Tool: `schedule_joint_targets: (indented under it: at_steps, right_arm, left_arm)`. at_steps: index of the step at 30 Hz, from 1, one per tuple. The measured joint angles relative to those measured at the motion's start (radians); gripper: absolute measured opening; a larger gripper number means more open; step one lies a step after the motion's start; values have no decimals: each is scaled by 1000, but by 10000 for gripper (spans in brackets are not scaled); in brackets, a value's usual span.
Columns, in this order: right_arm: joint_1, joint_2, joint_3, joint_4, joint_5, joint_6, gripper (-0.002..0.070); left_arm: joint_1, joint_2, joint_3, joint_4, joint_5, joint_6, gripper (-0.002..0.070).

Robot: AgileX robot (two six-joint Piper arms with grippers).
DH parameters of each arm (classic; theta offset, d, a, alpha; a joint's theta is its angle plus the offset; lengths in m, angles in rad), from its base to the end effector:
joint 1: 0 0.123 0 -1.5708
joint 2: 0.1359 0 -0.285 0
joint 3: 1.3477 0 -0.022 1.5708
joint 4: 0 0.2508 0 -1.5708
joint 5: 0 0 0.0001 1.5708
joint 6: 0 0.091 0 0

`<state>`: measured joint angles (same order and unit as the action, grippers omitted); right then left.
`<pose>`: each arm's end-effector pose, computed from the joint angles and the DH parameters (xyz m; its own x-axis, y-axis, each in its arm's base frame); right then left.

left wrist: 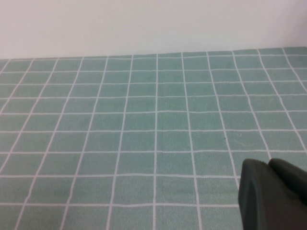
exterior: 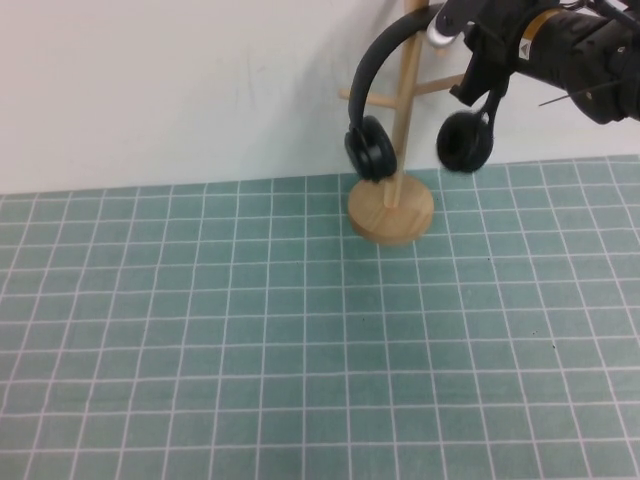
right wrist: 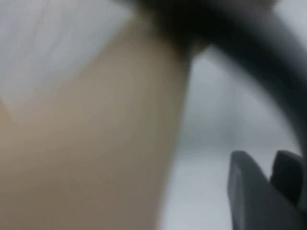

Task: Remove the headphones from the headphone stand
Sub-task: Pick up the headphones from the headphone stand

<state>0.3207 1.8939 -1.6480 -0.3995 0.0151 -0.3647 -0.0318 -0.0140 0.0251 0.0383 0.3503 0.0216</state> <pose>0.4434 0.1467 0.3449 0.0966 -0.6970 -0.7105 -0.3364 0.6490 -0.6824 0.0531 -0.0005 0.1739 -0.2689 0.0661 -0.9609 0.0347 0.9977 0.0589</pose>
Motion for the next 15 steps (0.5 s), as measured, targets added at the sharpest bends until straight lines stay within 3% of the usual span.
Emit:
schedule_joint_targets:
  at_steps: [11, 15]
  right_arm:
    - [47, -188, 0, -36, 352, 152, -8]
    - [111, -290, 0, -50, 594, 237, -8]
  left_arm:
    - [0, 0, 0, 0, 0, 0, -4]
    - [0, 0, 0, 0, 0, 0, -4]
